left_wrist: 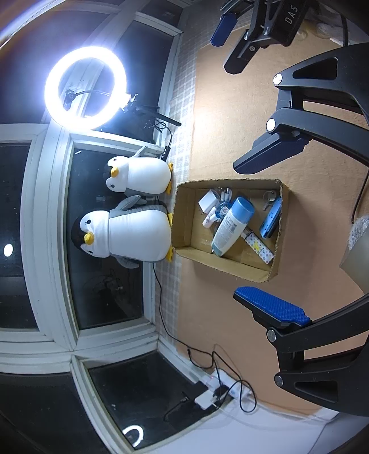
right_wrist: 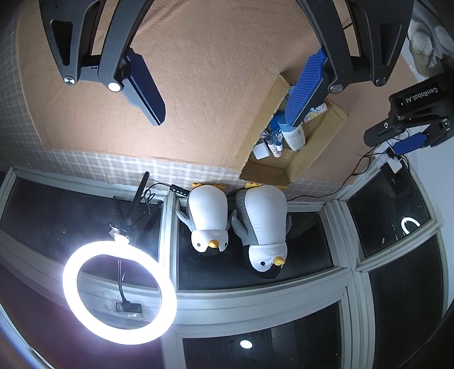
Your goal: Organize rigid objects
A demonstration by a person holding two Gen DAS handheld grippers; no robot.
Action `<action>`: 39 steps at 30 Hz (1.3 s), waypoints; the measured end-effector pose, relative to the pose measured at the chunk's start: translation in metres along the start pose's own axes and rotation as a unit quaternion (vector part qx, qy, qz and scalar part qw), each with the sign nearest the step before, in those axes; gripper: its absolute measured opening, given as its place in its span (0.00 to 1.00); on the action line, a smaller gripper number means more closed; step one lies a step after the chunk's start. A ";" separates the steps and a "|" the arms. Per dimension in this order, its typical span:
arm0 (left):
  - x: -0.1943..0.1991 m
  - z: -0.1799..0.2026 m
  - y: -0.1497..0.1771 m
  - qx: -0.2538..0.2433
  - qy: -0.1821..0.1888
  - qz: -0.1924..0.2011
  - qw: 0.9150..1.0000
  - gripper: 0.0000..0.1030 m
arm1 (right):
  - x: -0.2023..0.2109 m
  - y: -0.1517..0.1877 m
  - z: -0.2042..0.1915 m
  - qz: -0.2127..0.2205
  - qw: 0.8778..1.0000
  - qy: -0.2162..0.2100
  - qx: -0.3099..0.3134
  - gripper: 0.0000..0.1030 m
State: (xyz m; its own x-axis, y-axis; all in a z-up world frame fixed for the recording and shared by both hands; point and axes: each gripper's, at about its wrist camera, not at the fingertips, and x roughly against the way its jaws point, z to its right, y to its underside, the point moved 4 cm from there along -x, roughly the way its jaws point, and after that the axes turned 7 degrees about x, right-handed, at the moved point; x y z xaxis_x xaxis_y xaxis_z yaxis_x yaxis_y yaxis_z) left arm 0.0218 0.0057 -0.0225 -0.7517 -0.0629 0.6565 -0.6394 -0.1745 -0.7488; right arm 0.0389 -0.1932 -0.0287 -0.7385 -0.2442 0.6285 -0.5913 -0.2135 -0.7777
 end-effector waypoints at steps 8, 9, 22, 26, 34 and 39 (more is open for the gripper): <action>0.000 0.003 0.000 -0.004 0.002 0.000 1.000 0.79 | -0.002 0.001 0.001 -0.003 1.000 0.001 -0.005 0.81; 0.000 0.003 0.000 -0.004 0.002 0.000 1.000 0.79 | -0.002 0.001 0.002 -0.003 1.000 0.001 -0.006 0.81; -0.001 0.005 -0.001 -0.004 0.003 -0.003 1.000 0.79 | -0.005 0.003 0.005 -0.007 1.000 0.002 -0.010 0.82; -0.002 0.005 -0.001 -0.004 0.003 -0.004 1.000 0.80 | -0.006 0.004 0.005 -0.009 1.000 0.002 -0.010 0.82; -0.002 0.005 -0.001 -0.005 0.003 -0.004 1.000 0.80 | -0.008 0.007 0.004 -0.012 1.000 0.001 -0.011 0.82; -0.002 0.005 -0.001 -0.005 0.003 -0.004 1.000 0.80 | -0.009 0.007 0.004 -0.013 1.000 0.001 -0.010 0.82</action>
State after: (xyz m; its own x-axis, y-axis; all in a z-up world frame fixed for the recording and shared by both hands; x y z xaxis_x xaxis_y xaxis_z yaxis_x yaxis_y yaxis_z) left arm 0.0246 0.0006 -0.0228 -0.7475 -0.0549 0.6619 -0.6470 -0.1653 -0.7444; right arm 0.0428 -0.1965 -0.0402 -0.7235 -0.2380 0.6480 -0.6165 -0.1998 -0.7616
